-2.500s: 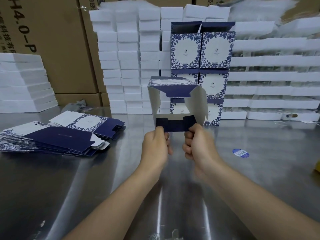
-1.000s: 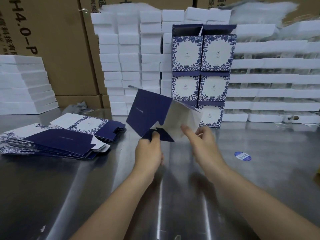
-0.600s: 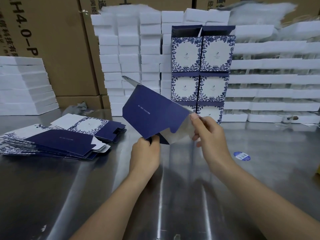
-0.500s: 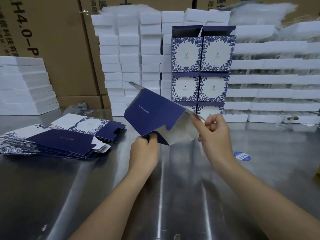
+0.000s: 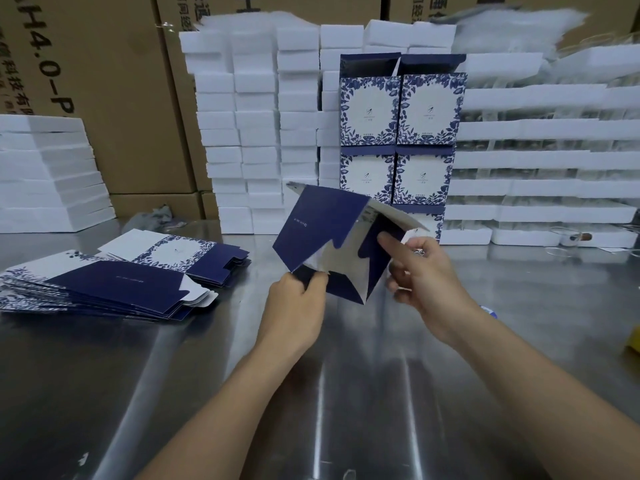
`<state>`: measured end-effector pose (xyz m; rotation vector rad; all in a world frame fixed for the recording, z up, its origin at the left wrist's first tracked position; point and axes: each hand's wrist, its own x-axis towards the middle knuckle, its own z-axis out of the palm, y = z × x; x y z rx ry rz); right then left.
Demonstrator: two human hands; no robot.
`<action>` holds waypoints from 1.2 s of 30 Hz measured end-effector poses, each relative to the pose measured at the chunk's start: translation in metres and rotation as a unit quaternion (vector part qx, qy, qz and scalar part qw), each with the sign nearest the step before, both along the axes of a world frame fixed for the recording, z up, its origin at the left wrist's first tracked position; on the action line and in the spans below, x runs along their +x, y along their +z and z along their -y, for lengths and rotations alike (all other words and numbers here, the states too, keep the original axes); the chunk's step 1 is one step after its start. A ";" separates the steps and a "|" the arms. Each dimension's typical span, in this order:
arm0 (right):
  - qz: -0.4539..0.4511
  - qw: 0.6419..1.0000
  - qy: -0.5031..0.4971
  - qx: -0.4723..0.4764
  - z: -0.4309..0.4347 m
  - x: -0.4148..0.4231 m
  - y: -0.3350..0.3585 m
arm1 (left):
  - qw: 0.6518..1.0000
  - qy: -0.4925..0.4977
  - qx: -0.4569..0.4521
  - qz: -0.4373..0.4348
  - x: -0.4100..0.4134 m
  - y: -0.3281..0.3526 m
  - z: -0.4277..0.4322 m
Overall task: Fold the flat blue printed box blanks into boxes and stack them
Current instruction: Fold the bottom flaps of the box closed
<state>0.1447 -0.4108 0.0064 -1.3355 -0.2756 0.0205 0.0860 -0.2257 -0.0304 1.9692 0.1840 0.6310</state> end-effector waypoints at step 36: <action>-0.002 0.998 0.039 -0.050 -0.041 -0.039 -0.007 | 0.953 -0.129 -0.273 0.009 -0.021 0.027 0.030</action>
